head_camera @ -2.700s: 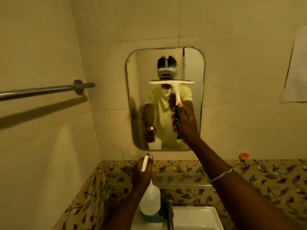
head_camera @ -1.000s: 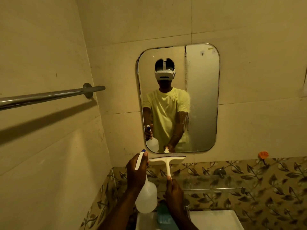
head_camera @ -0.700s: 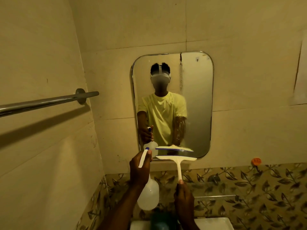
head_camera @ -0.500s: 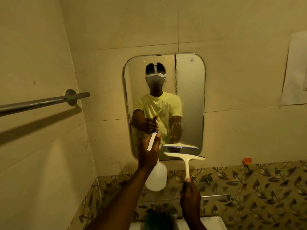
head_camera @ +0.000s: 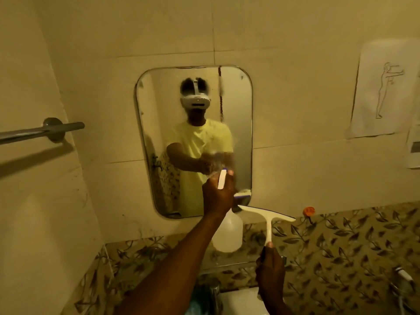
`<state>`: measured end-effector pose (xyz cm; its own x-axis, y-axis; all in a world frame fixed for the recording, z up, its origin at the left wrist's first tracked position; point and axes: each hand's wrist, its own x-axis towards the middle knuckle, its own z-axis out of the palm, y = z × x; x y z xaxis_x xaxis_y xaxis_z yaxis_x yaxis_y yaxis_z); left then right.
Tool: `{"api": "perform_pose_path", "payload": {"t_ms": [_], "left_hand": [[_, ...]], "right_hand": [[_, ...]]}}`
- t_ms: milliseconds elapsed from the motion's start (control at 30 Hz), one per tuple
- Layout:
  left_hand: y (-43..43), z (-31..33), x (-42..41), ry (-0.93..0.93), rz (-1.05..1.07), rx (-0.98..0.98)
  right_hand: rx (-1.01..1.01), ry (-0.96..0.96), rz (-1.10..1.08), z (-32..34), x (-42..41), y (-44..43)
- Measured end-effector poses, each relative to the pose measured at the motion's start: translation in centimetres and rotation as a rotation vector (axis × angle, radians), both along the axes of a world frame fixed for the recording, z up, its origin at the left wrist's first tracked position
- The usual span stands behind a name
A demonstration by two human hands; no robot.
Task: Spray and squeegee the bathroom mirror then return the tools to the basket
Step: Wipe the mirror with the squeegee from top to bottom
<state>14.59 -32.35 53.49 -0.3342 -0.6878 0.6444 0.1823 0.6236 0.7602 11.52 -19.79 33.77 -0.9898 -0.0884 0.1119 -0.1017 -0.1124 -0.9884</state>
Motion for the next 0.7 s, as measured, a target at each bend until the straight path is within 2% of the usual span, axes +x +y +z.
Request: {"api": "perform_pose_path", "payload": {"t_ms": [100, 200, 367, 500, 600, 700], "left_hand": [[0.9, -3.8, 0.2, -0.038, 0.029, -0.007], [1.3, -6.8, 0.7, -0.034, -0.009, 0.065], [2.4, -13.2, 1.8, -0.187, 0.089, 0.205], [2.1, -14.6, 3.5, -0.102, -0.018, 0.254], [1.1, -13.7, 4.6, -0.058, 0.001, 0.205], [-0.1, -12.9, 5.5, -0.045, 0.059, 0.137]], "right_hand": [[-0.024, -0.020, -0.027, -0.3, -0.6, 0.9], [-0.030, -0.038, -0.039, -0.2, -1.0, 1.7], [-0.072, 0.013, 0.009, 2.2, -0.2, 3.1], [-0.168, 0.124, 0.220, 8.5, 0.3, 2.5], [-0.212, 0.287, 0.410, 16.0, 0.4, 0.9], [-0.243, 0.424, 0.466, 23.9, 0.5, -1.2]]}}
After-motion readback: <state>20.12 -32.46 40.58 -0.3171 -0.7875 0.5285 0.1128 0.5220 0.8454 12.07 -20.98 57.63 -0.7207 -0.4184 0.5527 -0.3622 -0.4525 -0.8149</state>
